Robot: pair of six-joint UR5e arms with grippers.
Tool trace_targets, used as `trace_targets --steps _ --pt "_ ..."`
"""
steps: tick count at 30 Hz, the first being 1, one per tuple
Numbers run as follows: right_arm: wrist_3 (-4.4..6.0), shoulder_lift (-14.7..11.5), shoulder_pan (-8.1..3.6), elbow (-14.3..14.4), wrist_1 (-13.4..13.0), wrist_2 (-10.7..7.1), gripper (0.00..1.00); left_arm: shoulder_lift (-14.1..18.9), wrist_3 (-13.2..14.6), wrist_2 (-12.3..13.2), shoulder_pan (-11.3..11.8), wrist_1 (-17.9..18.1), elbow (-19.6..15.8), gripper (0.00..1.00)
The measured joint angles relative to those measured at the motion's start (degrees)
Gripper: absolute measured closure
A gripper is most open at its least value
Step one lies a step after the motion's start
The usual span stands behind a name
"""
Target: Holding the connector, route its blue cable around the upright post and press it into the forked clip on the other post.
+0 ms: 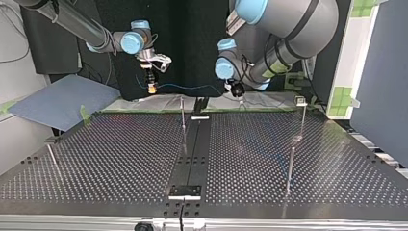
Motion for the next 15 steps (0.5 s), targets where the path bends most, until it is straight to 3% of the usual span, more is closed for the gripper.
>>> trace_targets --steps 7,15 --pt "0.01 0.0 0.0 0.0 -0.1 0.06 1.0 0.0 3.2 -0.7 -0.7 1.6 -0.9 0.0" --pt "0.02 0.0 0.02 0.0 -0.1 0.07 1.0 -0.1 7.4 1.5 -1.0 4.6 -1.0 0.0"
